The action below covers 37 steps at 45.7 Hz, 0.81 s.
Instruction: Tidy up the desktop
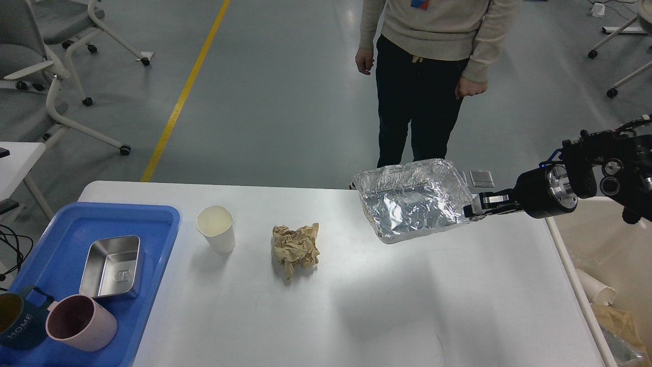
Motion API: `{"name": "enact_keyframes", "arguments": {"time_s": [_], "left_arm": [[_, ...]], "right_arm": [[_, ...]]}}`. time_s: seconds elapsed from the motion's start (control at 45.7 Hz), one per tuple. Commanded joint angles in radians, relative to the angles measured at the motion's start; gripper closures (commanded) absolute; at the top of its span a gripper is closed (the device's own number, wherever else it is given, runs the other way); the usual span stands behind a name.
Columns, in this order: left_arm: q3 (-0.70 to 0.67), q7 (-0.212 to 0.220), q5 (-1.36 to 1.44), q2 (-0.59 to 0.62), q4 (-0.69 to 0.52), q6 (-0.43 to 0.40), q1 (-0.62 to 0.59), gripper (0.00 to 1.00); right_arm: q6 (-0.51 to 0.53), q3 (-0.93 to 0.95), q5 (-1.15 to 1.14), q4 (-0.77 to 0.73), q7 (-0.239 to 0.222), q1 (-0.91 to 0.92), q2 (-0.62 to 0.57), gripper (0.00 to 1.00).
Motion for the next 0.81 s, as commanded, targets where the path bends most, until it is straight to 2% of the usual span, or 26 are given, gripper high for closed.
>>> {"name": "enact_keyframes", "arguments": {"time_s": [0.0,0.263,0.657,0.788], "left_arm": [[-0.018,0.002,0.077,0.002,-0.048,-0.019,0.027,0.04],[-0.055,0.006,0.166,0.005,-0.11,-0.105,0.05,0.04],[-0.059,0.004,0.177,0.003,-0.11,-0.099,0.064,0.04],[-0.076,0.001,0.285,-0.008,-0.108,-0.094,0.064,0.04]], "right_arm": [[0.001,-0.002,-0.001,0.0,0.0,0.001,0.001,1.0],[0.0,-0.002,-0.006,0.0,0.0,0.0,0.003,1.0],[-0.002,-0.002,-0.009,-0.002,-0.001,0.0,0.009,1.0],[-0.002,-0.002,-0.007,-0.002,-0.001,0.0,0.007,1.0]]}}
